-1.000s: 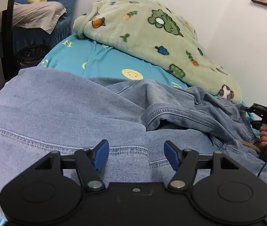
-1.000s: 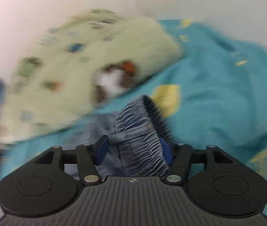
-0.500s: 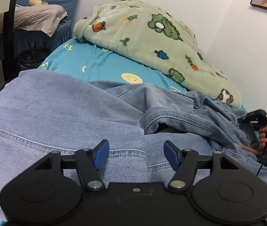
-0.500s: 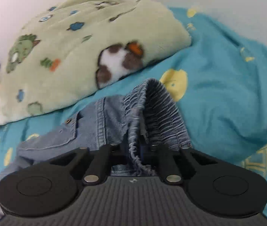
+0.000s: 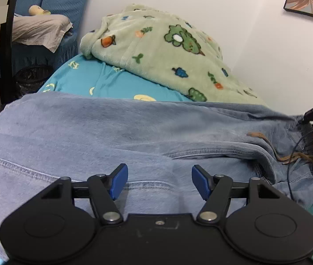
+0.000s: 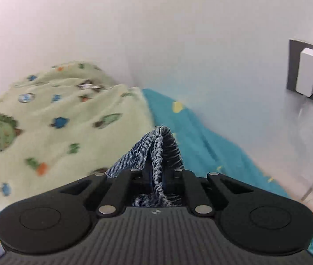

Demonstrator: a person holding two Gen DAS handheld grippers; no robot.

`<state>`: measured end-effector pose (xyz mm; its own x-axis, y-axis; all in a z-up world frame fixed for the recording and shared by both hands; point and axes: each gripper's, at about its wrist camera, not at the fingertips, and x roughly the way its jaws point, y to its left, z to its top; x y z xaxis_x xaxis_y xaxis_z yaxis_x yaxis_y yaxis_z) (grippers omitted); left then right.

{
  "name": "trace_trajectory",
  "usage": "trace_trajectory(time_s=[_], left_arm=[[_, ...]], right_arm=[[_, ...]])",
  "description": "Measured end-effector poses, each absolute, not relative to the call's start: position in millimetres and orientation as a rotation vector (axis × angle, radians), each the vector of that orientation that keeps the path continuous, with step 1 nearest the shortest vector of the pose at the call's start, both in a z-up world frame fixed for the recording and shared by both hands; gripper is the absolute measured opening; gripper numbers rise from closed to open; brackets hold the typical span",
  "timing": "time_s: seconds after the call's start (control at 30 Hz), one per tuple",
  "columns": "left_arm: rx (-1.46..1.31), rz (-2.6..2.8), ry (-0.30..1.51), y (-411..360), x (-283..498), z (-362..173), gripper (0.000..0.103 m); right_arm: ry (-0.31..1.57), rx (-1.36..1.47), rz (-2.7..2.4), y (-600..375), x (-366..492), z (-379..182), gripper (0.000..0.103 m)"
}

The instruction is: Fold clothes

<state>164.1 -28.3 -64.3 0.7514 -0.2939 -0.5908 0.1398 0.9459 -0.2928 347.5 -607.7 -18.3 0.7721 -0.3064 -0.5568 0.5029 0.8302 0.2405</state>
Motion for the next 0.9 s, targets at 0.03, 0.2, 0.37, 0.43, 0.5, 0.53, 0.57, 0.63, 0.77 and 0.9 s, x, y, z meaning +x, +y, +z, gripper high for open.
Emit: trace_trajectory(time_s=[0.03,0.2,0.37,0.43,0.5,0.53,0.57,0.63,0.77,0.9], left_arm=[[-0.238,-0.237,0.688,-28,166,-66,0.061],[-0.24,-0.229,0.72,-28,177,-74,0.061],[-0.242,-0.24,0.711,-27,174,-70,0.061],[-0.231,-0.244,0.701,-27,170,-65,0.061],[-0.218,-0.249,0.688,-26,164,-61,0.061],[-0.216,-0.252,0.686,-26,163,-58,0.061],[-0.222,-0.253,0.685,-24,161,-56,0.061],[-0.235,-0.253,0.682,-20,158,-53,0.062],[-0.272,-0.25,0.681,-12,154,-47,0.062],[-0.281,-0.247,0.655,-6,147,-39,0.062]], right_arm=[[0.538,0.399,-0.468,-615,351,-30,0.005],[0.566,0.391,-0.482,-618,356,-95,0.007],[0.543,0.45,-0.461,-608,335,-84,0.039],[0.53,0.465,-0.454,-602,325,-70,0.047],[0.517,0.479,-0.448,-597,314,-56,0.05],[0.509,0.489,-0.444,-594,306,-50,0.05],[0.501,0.503,-0.441,-589,292,-43,0.051],[0.489,0.54,-0.441,-580,264,-32,0.052],[0.525,0.648,-0.542,-561,205,-30,0.055],[0.559,0.784,-0.688,-538,156,-52,0.055]])
